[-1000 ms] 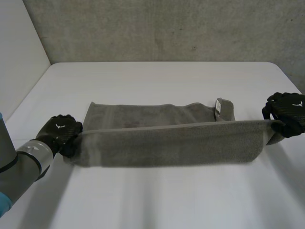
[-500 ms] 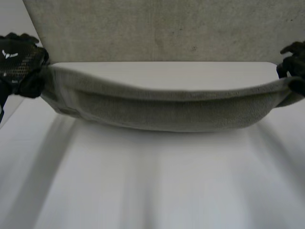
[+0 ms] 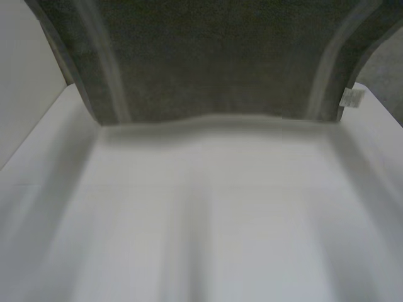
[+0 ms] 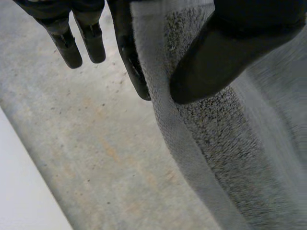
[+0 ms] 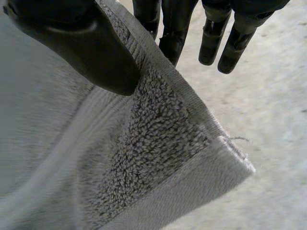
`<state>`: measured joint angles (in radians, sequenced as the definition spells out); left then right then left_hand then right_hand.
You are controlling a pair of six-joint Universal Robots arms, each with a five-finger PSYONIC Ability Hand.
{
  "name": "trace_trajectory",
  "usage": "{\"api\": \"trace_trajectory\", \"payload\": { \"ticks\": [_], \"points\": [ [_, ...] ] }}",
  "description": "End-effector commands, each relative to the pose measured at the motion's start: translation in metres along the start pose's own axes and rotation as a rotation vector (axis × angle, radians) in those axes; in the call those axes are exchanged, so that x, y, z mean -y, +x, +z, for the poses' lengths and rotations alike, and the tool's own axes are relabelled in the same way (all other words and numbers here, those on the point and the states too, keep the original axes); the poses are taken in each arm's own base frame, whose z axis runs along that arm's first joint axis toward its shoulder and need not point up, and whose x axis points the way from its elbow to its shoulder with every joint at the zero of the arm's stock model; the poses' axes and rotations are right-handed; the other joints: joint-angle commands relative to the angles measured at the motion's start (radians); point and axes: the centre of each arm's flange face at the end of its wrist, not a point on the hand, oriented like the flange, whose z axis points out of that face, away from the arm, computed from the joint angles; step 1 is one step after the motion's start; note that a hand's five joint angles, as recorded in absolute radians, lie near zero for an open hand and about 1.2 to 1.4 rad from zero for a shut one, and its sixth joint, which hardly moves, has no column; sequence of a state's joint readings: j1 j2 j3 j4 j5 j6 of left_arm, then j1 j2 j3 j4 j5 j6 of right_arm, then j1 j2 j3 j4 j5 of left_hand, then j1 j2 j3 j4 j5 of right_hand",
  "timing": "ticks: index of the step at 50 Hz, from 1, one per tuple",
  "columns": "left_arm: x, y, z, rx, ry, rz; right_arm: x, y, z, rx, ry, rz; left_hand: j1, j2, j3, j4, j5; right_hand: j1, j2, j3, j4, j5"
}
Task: Fold the towel.
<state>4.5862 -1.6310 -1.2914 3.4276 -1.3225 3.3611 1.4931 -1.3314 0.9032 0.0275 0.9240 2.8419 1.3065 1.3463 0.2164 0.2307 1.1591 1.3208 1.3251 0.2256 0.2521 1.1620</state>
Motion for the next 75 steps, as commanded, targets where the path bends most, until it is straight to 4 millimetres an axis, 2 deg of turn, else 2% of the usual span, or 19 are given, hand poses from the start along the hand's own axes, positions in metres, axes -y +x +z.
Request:
{"api": "trace_trajectory", "payload": {
  "ticks": [1, 5, 7, 9, 15, 23, 33, 40, 42, 45, 47, 48, 50, 52, 53, 57, 62, 67, 75],
  "points": [
    [-0.027, 0.018, -0.050, -0.144, -0.127, -0.044, -0.031, -0.013, -0.049, 0.127, -0.123, 0.073, 0.090, 0.050, -0.042, -0.056, 0.063, 0.075, 0.071, -0.051, -0.078, 0.060],
    [-0.038, 0.023, -0.069, -0.171, -0.184, -0.062, -0.045, -0.018, -0.063, 0.135, -0.178, 0.082, 0.090, 0.050, -0.042, -0.056, 0.063, 0.075, 0.071, -0.051, -0.078, 0.060],
    [-0.045, 0.027, -0.080, -0.178, -0.219, -0.074, -0.055, -0.033, -0.079, 0.164, -0.232, 0.094, 0.090, 0.050, -0.042, -0.056, 0.063, 0.075, 0.071, -0.051, -0.078, 0.060],
    [-0.054, 0.036, -0.102, -0.195, -0.279, -0.096, -0.056, -0.042, -0.088, 0.186, -0.248, 0.082, 0.090, 0.050, -0.042, -0.056, 0.063, 0.075, 0.071, -0.051, -0.078, 0.060],
    [-0.057, 0.041, -0.134, -0.185, -0.343, -0.113, -0.057, -0.056, -0.122, 0.224, -0.294, 0.045, 0.090, 0.050, -0.042, -0.056, 0.063, 0.075, 0.071, -0.051, -0.078, 0.060],
    [-0.036, 0.033, -0.153, -0.161, -0.379, -0.115, -0.053, -0.052, -0.145, 0.238, -0.297, 0.097, 0.090, 0.050, -0.042, -0.056, 0.063, 0.075, 0.071, -0.051, -0.078, 0.060],
    [-0.030, 0.035, -0.152, -0.246, -0.359, -0.138, -0.052, -0.038, -0.152, 0.236, -0.286, 0.113, 0.090, 0.050, -0.042, -0.056, 0.063, 0.075, 0.071, -0.051, -0.078, 0.060],
    [-0.057, 0.033, -0.141, -0.253, -0.442, -0.180, -0.061, -0.043, -0.145, 0.268, -0.288, 0.142, 0.090, 0.050, -0.042, -0.056, 0.063, 0.075, 0.071, -0.051, -0.078, 0.060],
    [-0.077, 0.035, -0.134, -0.267, -0.500, -0.211, -0.076, -0.054, -0.131, 0.300, -0.318, 0.183, 0.090, 0.050, -0.042, -0.056, 0.063, 0.075, 0.071, -0.051, -0.078, 0.060],
    [-0.089, 0.035, -0.131, -0.275, -0.534, -0.231, -0.093, -0.068, -0.114, 0.304, -0.391, 0.193, 0.090, 0.050, -0.042, -0.056, 0.063, 0.075, 0.071, -0.051, -0.078, 0.060],
    [-0.116, 0.038, -0.125, -0.286, -0.609, -0.271, -0.105, -0.074, -0.106, 0.300, -0.438, 0.186, 0.090, 0.050, -0.042, -0.056, 0.063, 0.075, 0.071, -0.051, -0.078, 0.060],
    [-0.116, 0.038, -0.125, -0.286, -0.610, -0.272, -0.105, -0.074, -0.106, 0.300, -0.439, 0.186, 0.090, 0.050, -0.042, -0.056, 0.063, 0.075, 0.071, -0.051, -0.078, 0.060],
    [-0.129, 0.041, -0.123, -0.294, -0.644, -0.290, -0.132, -0.084, -0.096, 0.310, -0.542, 0.173, 0.090, 0.050, -0.042, -0.056, 0.063, 0.075, 0.071, -0.051, -0.078, 0.060],
    [-0.156, 0.052, -0.118, -0.295, -0.718, -0.305, -0.144, -0.091, -0.092, 0.337, -0.598, 0.150, 0.090, 0.050, -0.042, -0.056, 0.063, 0.075, 0.071, -0.051, -0.078, 0.060],
    [-0.156, 0.052, -0.118, -0.295, -0.718, -0.305, -0.151, -0.098, -0.089, 0.369, -0.633, 0.128, 0.090, 0.050, -0.042, -0.056, 0.063, 0.075, 0.071, -0.051, -0.078, 0.060],
    [-0.190, 0.065, -0.112, -0.237, -0.817, -0.269, -0.162, -0.111, -0.086, 0.423, -0.675, 0.113, 0.090, 0.050, -0.042, -0.056, 0.063, 0.075, 0.071, -0.051, -0.078, 0.060],
    [-0.210, 0.067, -0.108, -0.196, -0.879, -0.238, -0.191, -0.125, -0.072, 0.426, -0.714, 0.117, 0.090, 0.050, -0.042, -0.056, 0.063, 0.075, 0.071, -0.051, -0.078, 0.060],
    [-0.221, 0.068, -0.103, -0.198, -0.897, -0.227, -0.207, -0.136, -0.062, 0.431, -0.706, 0.101, 0.090, 0.050, -0.042, -0.056, 0.063, 0.075, 0.071, -0.051, -0.078, 0.060],
    [-0.230, 0.069, -0.096, -0.196, -0.890, -0.222, -0.224, -0.130, -0.042, 0.335, -0.665, 0.076, 0.090, 0.050, -0.042, -0.056, 0.063, 0.075, 0.071, -0.051, -0.078, 0.060]
  ]
}}
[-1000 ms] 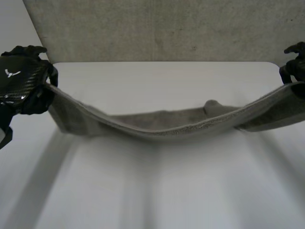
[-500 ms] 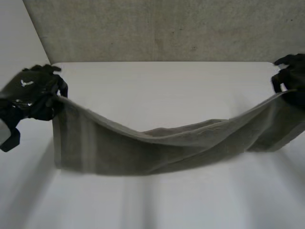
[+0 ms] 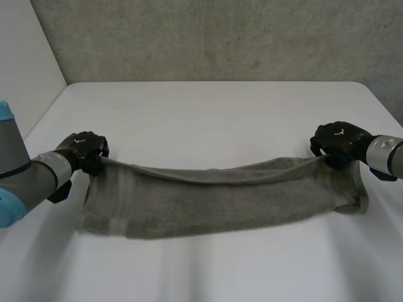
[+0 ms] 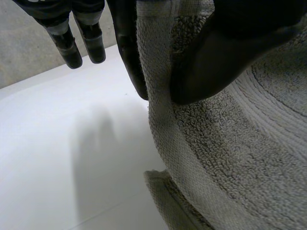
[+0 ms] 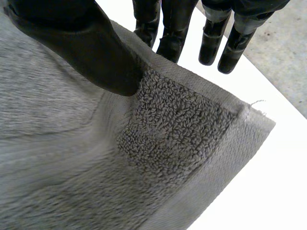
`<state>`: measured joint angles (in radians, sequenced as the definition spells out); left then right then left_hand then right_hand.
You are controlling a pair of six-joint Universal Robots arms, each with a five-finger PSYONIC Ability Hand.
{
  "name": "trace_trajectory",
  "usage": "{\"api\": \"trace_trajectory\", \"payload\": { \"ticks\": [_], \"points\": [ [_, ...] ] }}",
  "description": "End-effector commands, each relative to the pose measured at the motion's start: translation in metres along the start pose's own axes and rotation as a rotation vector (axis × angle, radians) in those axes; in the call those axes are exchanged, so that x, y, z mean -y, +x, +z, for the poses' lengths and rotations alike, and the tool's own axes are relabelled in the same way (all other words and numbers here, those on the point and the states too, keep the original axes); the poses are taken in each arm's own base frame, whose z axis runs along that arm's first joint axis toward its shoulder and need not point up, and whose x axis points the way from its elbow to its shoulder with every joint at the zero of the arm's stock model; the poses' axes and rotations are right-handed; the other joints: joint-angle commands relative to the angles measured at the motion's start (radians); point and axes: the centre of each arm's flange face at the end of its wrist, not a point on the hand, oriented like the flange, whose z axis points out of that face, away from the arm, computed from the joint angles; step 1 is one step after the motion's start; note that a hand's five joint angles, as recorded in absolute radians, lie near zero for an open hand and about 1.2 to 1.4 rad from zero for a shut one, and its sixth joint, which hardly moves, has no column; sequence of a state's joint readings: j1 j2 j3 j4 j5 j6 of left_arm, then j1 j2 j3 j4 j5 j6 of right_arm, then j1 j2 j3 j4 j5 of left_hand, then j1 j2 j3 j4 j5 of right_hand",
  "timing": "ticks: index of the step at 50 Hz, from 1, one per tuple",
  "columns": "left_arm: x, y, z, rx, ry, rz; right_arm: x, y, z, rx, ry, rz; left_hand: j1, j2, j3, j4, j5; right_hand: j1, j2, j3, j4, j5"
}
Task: Fold the towel.
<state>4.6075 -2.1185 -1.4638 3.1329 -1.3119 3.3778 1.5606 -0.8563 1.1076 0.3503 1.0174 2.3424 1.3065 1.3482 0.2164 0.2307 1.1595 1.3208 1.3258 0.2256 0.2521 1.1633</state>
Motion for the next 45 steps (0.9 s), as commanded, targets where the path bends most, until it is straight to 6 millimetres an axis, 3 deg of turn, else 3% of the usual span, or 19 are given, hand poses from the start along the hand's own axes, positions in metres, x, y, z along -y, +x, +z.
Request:
{"api": "trace_trajectory", "payload": {
  "ticks": [1, 14, 21, 23, 28, 29, 34, 35, 39, 40, 42, 44, 45],
  "points": [
    [0.003, -0.002, 0.006, 0.001, 0.015, 0.005, 0.002, 0.013, 0.014, -0.078, 0.046, 0.006, 0.090, 0.048, -0.042, -0.056, 0.062, 0.075, 0.070, -0.051, -0.078, 0.058],
    [0.006, 0.004, 0.003, -0.016, 0.017, 0.007, 0.011, 0.026, 0.019, -0.135, 0.129, 0.053, 0.090, 0.048, -0.042, -0.056, 0.062, 0.075, 0.070, -0.051, -0.078, 0.058],
    [0.007, 0.005, -0.004, -0.018, -0.004, -0.005, 0.013, 0.016, 0.020, -0.107, 0.125, 0.056, 0.090, 0.048, -0.042, -0.056, 0.062, 0.075, 0.070, -0.051, -0.078, 0.058],
    [0.019, 0.004, -0.015, -0.010, 0.019, -0.003, 0.014, 0.014, 0.017, -0.101, 0.126, 0.063, 0.090, 0.048, -0.042, -0.056, 0.062, 0.075, 0.070, -0.051, -0.078, 0.058],
    [0.040, 0.005, -0.044, -0.002, 0.064, 0.003, 0.043, 0.016, -0.022, -0.137, 0.166, 0.035, 0.090, 0.048, -0.042, -0.056, 0.062, 0.075, 0.070, -0.051, -0.078, 0.058],
    [0.040, 0.005, -0.044, -0.002, 0.064, 0.003, 0.043, 0.016, -0.022, -0.137, 0.166, 0.035, 0.090, 0.048, -0.042, -0.056, 0.062, 0.075, 0.070, -0.051, -0.078, 0.058],
    [0.054, 0.013, -0.088, 0.011, 0.126, 0.021, 0.051, 0.009, -0.050, -0.121, 0.174, 0.043, 0.090, 0.048, -0.042, -0.056, 0.062, 0.075, 0.070, -0.051, -0.078, 0.058],
    [0.054, 0.013, -0.088, 0.011, 0.126, 0.021, 0.053, 0.006, -0.062, -0.103, 0.178, 0.051, 0.090, 0.048, -0.042, -0.056, 0.062, 0.075, 0.070, -0.051, -0.078, 0.058],
    [0.062, 0.019, -0.123, 0.028, 0.183, 0.034, 0.061, -0.001, -0.099, -0.067, 0.216, 0.060, 0.090, 0.048, -0.042, -0.056, 0.062, 0.075, 0.070, -0.051, -0.078, 0.058],
    [0.062, 0.019, -0.123, 0.028, 0.184, 0.034, 0.061, -0.001, -0.099, -0.067, 0.216, 0.060, 0.090, 0.048, -0.042, -0.056, 0.062, 0.075, 0.070, -0.051, -0.078, 0.058],
    [0.068, 0.021, -0.146, 0.043, 0.228, 0.034, 0.064, 0.000, -0.111, -0.072, 0.235, 0.056, 0.090, 0.048, -0.042, -0.056, 0.062, 0.075, 0.070, -0.051, -0.078, 0.058],
    [0.073, 0.022, -0.157, 0.048, 0.254, 0.033, 0.070, 0.004, -0.135, -0.099, 0.269, 0.054, 0.090, 0.048, -0.042, -0.056, 0.062, 0.075, 0.070, -0.051, -0.078, 0.058],
    [0.075, 0.022, -0.166, 0.047, 0.273, 0.026, 0.070, 0.004, -0.135, -0.099, 0.270, 0.054, 0.090, 0.048, -0.042, -0.056, 0.062, 0.075, 0.070, -0.051, -0.078, 0.058]
  ]
}}
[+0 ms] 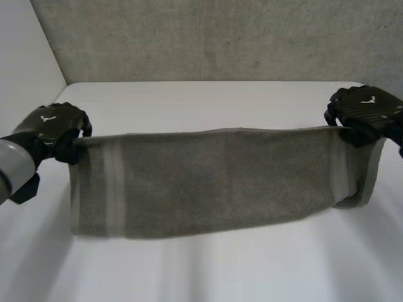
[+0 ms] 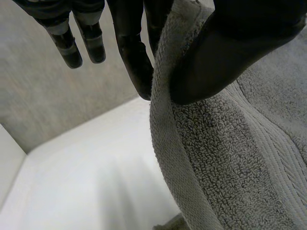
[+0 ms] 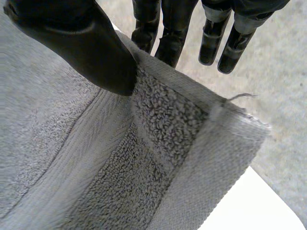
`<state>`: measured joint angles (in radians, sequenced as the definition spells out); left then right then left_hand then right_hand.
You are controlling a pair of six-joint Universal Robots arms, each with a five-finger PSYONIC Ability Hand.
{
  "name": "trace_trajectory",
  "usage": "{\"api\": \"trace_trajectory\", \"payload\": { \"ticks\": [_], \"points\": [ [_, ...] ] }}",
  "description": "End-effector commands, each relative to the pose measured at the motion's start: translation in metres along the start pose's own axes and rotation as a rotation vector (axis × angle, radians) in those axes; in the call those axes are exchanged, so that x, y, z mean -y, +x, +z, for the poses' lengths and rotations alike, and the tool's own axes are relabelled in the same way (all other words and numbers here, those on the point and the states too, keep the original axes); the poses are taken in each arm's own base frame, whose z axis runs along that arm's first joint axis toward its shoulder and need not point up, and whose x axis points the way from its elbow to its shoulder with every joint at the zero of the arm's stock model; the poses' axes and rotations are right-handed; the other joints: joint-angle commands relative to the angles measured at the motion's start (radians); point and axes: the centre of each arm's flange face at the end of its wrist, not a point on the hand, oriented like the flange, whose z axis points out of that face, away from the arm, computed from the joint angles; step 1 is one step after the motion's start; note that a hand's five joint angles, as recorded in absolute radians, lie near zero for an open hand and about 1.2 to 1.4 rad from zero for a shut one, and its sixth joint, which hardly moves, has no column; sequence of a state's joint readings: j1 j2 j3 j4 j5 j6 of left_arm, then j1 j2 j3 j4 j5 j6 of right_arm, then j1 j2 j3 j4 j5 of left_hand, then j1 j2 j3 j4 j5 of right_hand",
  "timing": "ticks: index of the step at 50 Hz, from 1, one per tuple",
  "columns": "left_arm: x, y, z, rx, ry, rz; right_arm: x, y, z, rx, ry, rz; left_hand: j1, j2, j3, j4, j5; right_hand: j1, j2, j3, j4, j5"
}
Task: Fold the towel.
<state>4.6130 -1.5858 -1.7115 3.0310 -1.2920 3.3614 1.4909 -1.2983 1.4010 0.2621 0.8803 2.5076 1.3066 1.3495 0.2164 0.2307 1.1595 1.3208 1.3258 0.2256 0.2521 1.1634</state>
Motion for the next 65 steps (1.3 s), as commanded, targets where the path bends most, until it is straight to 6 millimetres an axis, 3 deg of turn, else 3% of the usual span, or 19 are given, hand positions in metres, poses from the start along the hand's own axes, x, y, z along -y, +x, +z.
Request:
{"api": "trace_trajectory", "payload": {
  "ticks": [1, 3, 5, 8, 10, 11, 12, 13, 16, 18, 19, 21, 24, 30, 39, 44, 48, 63, 65],
  "points": [
    [0.022, 0.003, -0.046, 0.024, 0.097, -0.004, 0.023, 0.009, -0.051, -0.036, 0.073, -0.005, 0.090, 0.047, -0.042, -0.056, 0.062, 0.075, 0.070, -0.051, -0.078, 0.058],
    [0.029, 0.001, -0.055, 0.015, 0.134, -0.021, 0.025, 0.016, -0.059, -0.058, 0.084, -0.013, 0.090, 0.047, -0.042, -0.056, 0.062, 0.075, 0.070, -0.051, -0.078, 0.058],
    [0.031, -0.001, -0.055, 0.003, 0.143, -0.033, 0.025, 0.029, -0.065, -0.093, 0.093, -0.024, 0.090, 0.047, -0.042, -0.056, 0.062, 0.075, 0.070, -0.051, -0.078, 0.058],
    [0.030, -0.003, -0.051, -0.026, 0.144, -0.052, 0.022, 0.032, -0.063, -0.089, 0.091, -0.017, 0.090, 0.047, -0.042, -0.056, 0.062, 0.075, 0.070, -0.051, -0.078, 0.058],
    [0.024, -0.004, -0.045, -0.041, 0.117, -0.070, 0.002, 0.036, -0.048, -0.063, 0.054, 0.034, 0.090, 0.047, -0.042, -0.056, 0.062, 0.075, 0.070, -0.051, -0.078, 0.058],
    [0.013, -0.006, -0.033, -0.054, 0.063, -0.097, 0.002, 0.036, -0.048, -0.063, 0.054, 0.034, 0.090, 0.047, -0.042, -0.056, 0.062, 0.075, 0.070, -0.051, -0.078, 0.058],
    [0.013, -0.007, -0.032, -0.054, 0.062, -0.097, -0.008, 0.037, -0.036, -0.040, 0.033, 0.058, 0.090, 0.047, -0.042, -0.056, 0.062, 0.075, 0.070, -0.051, -0.078, 0.058],
    [0.000, -0.009, -0.019, -0.063, 0.001, -0.123, -0.016, 0.035, -0.022, -0.016, 0.009, 0.073, 0.090, 0.047, -0.042, -0.056, 0.062, 0.075, 0.070, -0.051, -0.078, 0.058],
    [-0.021, -0.010, 0.005, -0.088, -0.094, -0.156, -0.023, 0.032, -0.008, -0.003, -0.017, 0.078, 0.090, 0.047, -0.042, -0.056, 0.062, 0.075, 0.070, -0.051, -0.078, 0.058],
    [-0.031, -0.012, 0.016, -0.096, -0.134, -0.171, -0.039, 0.028, 0.019, -0.005, -0.086, 0.071, 0.090, 0.047, -0.042, -0.056, 0.062, 0.075, 0.070, -0.051, -0.078, 0.058],
    [-0.043, -0.012, 0.026, -0.103, -0.181, -0.189, -0.039, 0.028, 0.019, -0.005, -0.086, 0.070, 0.090, 0.047, -0.042, -0.056, 0.062, 0.075, 0.070, -0.051, -0.078, 0.058],
    [-0.053, -0.012, 0.036, -0.106, -0.222, -0.199, -0.057, 0.026, 0.041, -0.005, -0.151, 0.048, 0.090, 0.047, -0.042, -0.056, 0.062, 0.075, 0.070, -0.051, -0.078, 0.058],
    [-0.067, -0.010, 0.050, -0.105, -0.288, -0.207, -0.069, 0.018, 0.056, 0.034, -0.203, 0.024, 0.090, 0.047, -0.042, -0.056, 0.062, 0.075, 0.070, -0.051, -0.078, 0.058],
    [-0.075, -0.017, 0.066, -0.072, -0.319, -0.209, -0.067, 0.003, 0.065, 0.088, -0.210, 0.004, 0.090, 0.047, -0.042, -0.056, 0.062, 0.075, 0.070, -0.051, -0.078, 0.058],
    [-0.075, -0.023, 0.078, -0.062, -0.304, -0.202, -0.082, -0.005, 0.081, 0.096, -0.209, -0.007, 0.090, 0.047, -0.042, -0.056, 0.062, 0.075, 0.070, -0.051, -0.078, 0.058],
    [-0.081, -0.023, 0.083, -0.066, -0.323, -0.197, -0.092, -0.020, 0.091, 0.127, -0.212, -0.010, 0.090, 0.047, -0.042, -0.056, 0.062, 0.075, 0.070, -0.051, -0.078, 0.058],
    [-0.088, -0.024, 0.086, -0.049, -0.346, -0.141, -0.098, -0.020, 0.100, 0.107, -0.195, -0.032, 0.090, 0.047, -0.042, -0.056, 0.062, 0.075, 0.070, -0.051, -0.078, 0.058],
    [-0.093, -0.033, 0.089, 0.019, -0.372, -0.068, -0.098, -0.021, 0.118, 0.070, -0.163, -0.076, 0.090, 0.047, -0.042, -0.056, 0.062, 0.075, 0.070, -0.051, -0.078, 0.058],
    [-0.093, -0.031, 0.088, 0.015, -0.373, -0.067, -0.099, -0.021, 0.119, 0.061, -0.162, -0.082, 0.090, 0.047, -0.042, -0.056, 0.062, -0.059, -0.064, -0.051, -0.078, -0.076]
  ]
}}
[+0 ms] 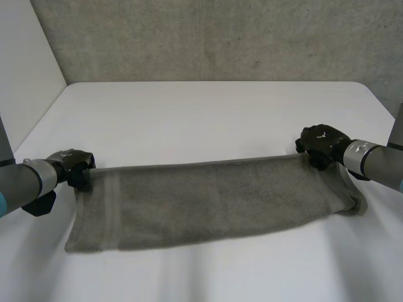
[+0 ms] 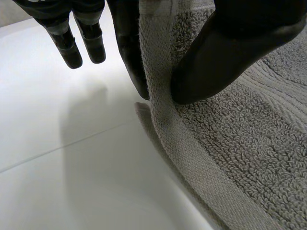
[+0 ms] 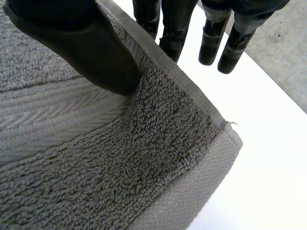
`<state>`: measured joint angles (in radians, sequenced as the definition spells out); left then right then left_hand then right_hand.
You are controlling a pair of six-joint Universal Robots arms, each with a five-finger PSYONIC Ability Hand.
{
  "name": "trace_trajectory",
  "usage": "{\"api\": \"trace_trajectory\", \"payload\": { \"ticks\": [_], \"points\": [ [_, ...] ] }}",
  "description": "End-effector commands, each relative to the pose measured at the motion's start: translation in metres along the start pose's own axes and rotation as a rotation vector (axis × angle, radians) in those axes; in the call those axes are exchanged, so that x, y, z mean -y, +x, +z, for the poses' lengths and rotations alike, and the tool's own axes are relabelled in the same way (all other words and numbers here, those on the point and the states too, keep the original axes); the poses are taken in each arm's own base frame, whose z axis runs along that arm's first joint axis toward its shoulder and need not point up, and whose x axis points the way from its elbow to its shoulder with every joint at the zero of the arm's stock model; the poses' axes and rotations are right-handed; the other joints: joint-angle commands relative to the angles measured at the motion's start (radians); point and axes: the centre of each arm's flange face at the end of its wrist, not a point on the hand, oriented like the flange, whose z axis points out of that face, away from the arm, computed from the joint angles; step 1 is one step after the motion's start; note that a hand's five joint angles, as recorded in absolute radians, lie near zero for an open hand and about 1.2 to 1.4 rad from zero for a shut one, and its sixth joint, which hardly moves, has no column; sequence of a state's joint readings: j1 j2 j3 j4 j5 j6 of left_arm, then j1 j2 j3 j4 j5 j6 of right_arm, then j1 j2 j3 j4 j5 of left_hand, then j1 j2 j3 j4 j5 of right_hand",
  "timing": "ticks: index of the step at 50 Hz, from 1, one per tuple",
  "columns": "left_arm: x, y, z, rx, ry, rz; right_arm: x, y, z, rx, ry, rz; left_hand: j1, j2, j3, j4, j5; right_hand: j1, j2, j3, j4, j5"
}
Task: Fold the towel.
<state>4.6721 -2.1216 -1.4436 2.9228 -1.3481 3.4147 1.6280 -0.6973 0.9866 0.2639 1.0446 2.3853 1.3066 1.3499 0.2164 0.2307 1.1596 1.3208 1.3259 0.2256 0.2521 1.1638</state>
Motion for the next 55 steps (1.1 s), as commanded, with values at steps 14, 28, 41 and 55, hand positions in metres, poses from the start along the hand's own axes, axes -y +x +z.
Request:
{"api": "trace_trajectory", "payload": {
  "ticks": [14, 28, 41, 55],
  "points": [
    [0.005, 0.014, -0.013, -0.025, 0.022, 0.012, 0.026, 0.011, -0.028, -0.085, 0.043, 0.088, -1.117, -1.160, -0.042, -0.056, -1.144, -1.146, -1.151, -0.051, -0.078, -1.164],
    [0.012, 0.024, -0.049, -0.017, 0.135, 0.037, 0.033, 0.004, -0.110, -0.114, 0.080, 0.155, -1.117, -1.160, -0.042, -0.056, -1.144, -1.146, -1.151, -0.051, -0.078, -1.164],
    [0.003, 0.051, -0.059, -0.071, 0.184, 0.069, -0.030, -0.013, -0.116, -0.081, -0.089, 0.140, -1.111, -1.154, -0.042, -0.056, -1.138, -0.960, -0.965, -0.051, -0.078, -0.977],
    [-0.002, 0.057, -0.057, -0.087, 0.186, 0.071, -0.058, -0.019, -0.095, -0.079, -0.103, 0.135, -1.111, -1.154, -0.042, -0.056, -1.138, -0.524, -0.529, -0.051, -0.078, -0.541]
  ]
}}
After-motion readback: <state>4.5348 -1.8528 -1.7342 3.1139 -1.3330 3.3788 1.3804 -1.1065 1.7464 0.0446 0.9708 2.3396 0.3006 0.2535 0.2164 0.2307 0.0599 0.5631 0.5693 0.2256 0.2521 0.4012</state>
